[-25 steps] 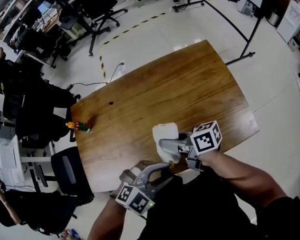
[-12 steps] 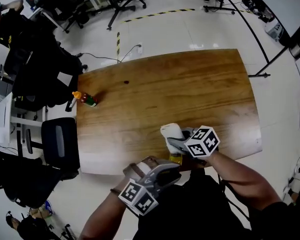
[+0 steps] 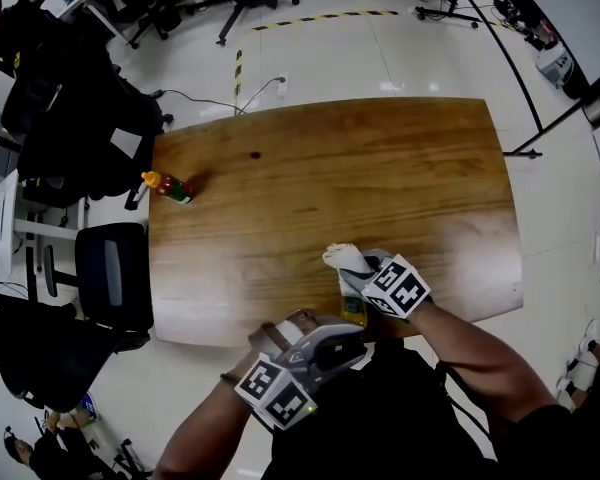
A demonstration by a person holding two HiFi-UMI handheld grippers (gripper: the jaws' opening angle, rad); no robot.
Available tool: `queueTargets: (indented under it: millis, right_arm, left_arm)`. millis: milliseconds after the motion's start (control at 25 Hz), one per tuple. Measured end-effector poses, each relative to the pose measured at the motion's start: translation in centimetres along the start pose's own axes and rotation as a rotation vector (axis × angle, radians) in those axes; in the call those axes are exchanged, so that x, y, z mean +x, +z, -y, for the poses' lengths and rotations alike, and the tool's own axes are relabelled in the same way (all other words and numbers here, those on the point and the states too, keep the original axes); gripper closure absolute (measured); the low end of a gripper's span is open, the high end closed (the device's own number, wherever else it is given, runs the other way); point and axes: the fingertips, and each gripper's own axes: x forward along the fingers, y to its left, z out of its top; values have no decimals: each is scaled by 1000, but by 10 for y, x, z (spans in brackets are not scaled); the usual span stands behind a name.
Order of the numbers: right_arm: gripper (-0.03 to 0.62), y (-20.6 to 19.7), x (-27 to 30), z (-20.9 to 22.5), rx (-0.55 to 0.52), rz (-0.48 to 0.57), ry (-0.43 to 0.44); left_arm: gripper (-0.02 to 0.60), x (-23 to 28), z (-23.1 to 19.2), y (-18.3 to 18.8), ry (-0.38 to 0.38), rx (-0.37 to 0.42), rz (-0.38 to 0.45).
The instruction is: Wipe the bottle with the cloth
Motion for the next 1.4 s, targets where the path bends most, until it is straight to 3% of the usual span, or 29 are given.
queueTargets:
  millis: [80,200,360,520,640,760,840,920,1120,1240,1400]
  right_arm:
    - [522,3,-1,1,17,21,-5]
    - [522,21,-25,16,137,135,-34]
    - [521,36,-78,35,344,284,-14]
    - [521,31,-125,32,443,350,31]
    - [522,21,-147,27,435,369,-9]
    - [521,12,-163,23,483,423,-39]
    - [520,7,-168,21,513,448,-48]
    - [520,4,-171,16,515,455,-54]
    - [520,8,-177,7,489,474,-66]
    - [520,11,-183,1,477,494,-61]
    - [520,7,-187,-6,472,507,-71]
  left_arm:
    - [407,0,-3,-2,1,-8,6]
    - [407,-2,-13,-7,20,-51,22]
    - [405,-5,-39,-19,104,-198,73]
    - [405,0,-74,-27,246,-355,114]
    - [405,3,-100,-31,390,-457,106]
    - [403,0,-124,-39,591,-647,92]
    - [402,1,-129,-39,648,-727,83]
    - [397,8,-126,-34,606,-714,68]
    - [339,17,-105,-17,356,-486,82]
    - [311,7,-99,-13,211,-401,111]
    - [308,6,-87,-15,-60,-262,55]
